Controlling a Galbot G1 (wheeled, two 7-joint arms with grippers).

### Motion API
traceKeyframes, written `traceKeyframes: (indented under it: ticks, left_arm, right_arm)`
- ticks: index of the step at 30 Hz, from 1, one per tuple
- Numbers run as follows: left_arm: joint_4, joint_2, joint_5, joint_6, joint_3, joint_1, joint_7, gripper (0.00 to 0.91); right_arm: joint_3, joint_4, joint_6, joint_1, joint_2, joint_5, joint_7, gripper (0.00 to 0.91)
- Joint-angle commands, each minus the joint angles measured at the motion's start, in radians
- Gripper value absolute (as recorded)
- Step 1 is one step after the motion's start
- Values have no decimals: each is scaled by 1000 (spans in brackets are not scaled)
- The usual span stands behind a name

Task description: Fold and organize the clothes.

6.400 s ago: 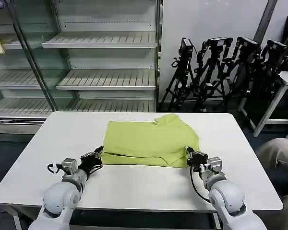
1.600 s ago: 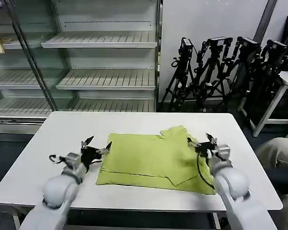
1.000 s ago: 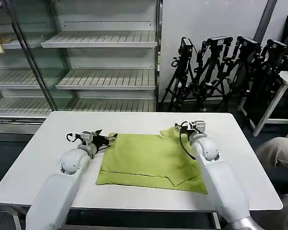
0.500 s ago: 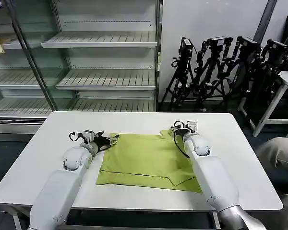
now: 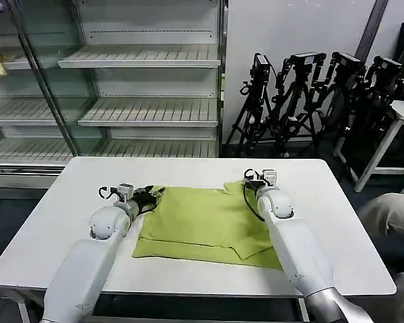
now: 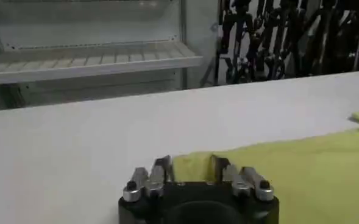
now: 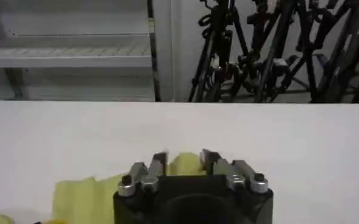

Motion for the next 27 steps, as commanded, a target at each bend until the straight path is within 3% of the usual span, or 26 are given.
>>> traceKeyframes:
  ticks: [1,11,23,27]
  left_arm:
    - [6,-2,1,4,2,-2,5,10]
    - [-32,1,-22,2,-7,0,5,10]
    - [-273,69,-84,1,-47,158,-22,10]
    - [-349,84,-91,1,-78,223,-26,10]
  right_arm:
    - [-1,13,-2,2,1,6,-2,0]
    - [0,146,-1,-36,-41,37,-12,0]
    - [36,550,-5,-286,-203,198,39,0]
    - [55,670,-4,-380,-240,208,40,0]
